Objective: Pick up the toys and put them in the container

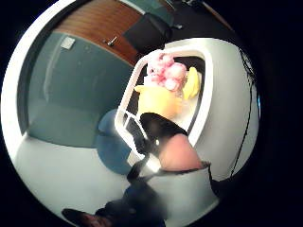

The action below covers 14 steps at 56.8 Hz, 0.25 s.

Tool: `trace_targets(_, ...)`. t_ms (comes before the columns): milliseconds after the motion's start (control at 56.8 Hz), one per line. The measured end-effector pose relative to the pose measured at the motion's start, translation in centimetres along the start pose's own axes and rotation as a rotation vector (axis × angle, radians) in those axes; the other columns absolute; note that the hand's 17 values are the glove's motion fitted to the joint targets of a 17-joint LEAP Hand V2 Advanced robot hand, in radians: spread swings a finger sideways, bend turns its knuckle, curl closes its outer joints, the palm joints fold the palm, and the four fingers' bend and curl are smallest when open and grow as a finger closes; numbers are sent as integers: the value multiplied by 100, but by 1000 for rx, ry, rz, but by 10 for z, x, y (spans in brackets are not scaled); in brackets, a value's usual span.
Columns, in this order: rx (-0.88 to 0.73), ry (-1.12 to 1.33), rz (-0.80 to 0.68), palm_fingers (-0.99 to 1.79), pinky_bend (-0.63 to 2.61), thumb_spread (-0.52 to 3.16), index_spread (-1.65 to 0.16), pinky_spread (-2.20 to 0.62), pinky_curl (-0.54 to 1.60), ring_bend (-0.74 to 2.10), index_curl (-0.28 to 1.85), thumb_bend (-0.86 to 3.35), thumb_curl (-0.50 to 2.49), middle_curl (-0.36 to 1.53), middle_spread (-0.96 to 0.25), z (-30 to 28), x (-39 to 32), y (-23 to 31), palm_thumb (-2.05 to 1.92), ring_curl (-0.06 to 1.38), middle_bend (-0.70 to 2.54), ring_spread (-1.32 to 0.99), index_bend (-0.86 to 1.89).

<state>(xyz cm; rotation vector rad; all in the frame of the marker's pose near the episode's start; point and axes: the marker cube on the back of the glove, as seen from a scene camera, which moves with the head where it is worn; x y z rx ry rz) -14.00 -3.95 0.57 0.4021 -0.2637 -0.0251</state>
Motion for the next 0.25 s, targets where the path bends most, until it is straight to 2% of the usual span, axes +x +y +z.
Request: trace_targets(247, 125, -149, -10, -3, 73, 132, -23, 4, 37, 30, 50, 0, 33, 22, 4, -18, 70, 62, 4, 27, 14, -2, 29)
